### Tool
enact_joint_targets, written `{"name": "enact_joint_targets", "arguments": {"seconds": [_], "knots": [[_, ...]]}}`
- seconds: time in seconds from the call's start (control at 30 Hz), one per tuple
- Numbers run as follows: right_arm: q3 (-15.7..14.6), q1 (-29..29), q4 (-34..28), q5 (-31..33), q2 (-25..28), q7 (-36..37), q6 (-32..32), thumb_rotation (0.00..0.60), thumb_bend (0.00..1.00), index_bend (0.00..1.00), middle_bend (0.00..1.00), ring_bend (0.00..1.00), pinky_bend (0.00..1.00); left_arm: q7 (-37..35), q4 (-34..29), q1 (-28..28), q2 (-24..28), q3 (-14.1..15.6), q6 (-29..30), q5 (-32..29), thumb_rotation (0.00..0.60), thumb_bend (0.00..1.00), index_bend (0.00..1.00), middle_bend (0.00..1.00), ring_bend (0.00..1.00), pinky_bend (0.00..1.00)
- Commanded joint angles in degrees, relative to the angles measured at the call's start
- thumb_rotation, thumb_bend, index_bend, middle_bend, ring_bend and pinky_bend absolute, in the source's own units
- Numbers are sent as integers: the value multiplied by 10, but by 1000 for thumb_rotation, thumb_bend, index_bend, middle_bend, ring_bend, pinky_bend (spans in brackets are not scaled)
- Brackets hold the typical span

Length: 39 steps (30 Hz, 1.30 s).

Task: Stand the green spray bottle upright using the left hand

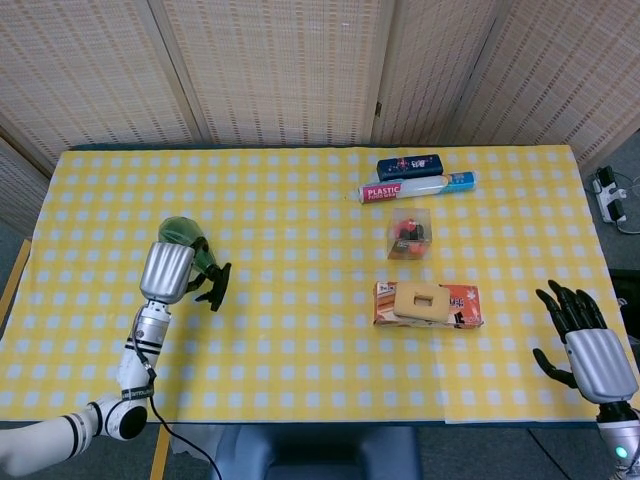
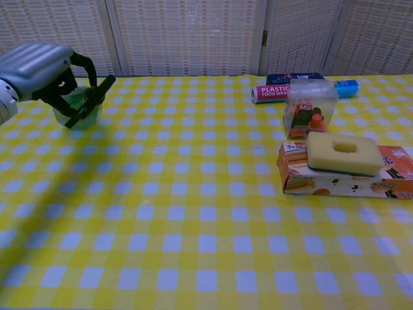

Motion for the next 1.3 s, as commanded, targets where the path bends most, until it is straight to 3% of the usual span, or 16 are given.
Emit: {"name": "enact_joint_targets", "arguments": {"seconds": [0.03, 0.33, 0.57, 0.93, 1.3], "knots": [[-1, 2, -1, 3, 0, 1, -6, 600, 361, 0, 0, 0, 0, -37, -174, 44, 101, -68, 57, -40, 600, 338, 816, 1000, 1000, 1000], [-6, 2, -2, -8, -7, -13, -3, 600, 362, 0, 0, 0, 0, -24, -396, 91, 257, -128, 51, -176, 600, 376, 818, 1000, 1000, 1000], [-6, 5, -3, -7, -12, -22, -8, 600, 362, 0, 0, 0, 0, -73, -460, 112, 355, -145, -9, -275, 600, 391, 821, 1000, 1000, 1000], [-5, 12, -3, -1, -17, -29, -20, 600, 361, 0, 0, 0, 0, -185, -454, 100, 459, -138, -188, -385, 600, 391, 821, 1000, 1000, 1000], [-4, 15, -2, 5, -19, -33, -26, 600, 362, 0, 0, 0, 0, -180, -387, 42, 451, -86, -250, -437, 600, 400, 822, 1000, 1000, 1000]]}}
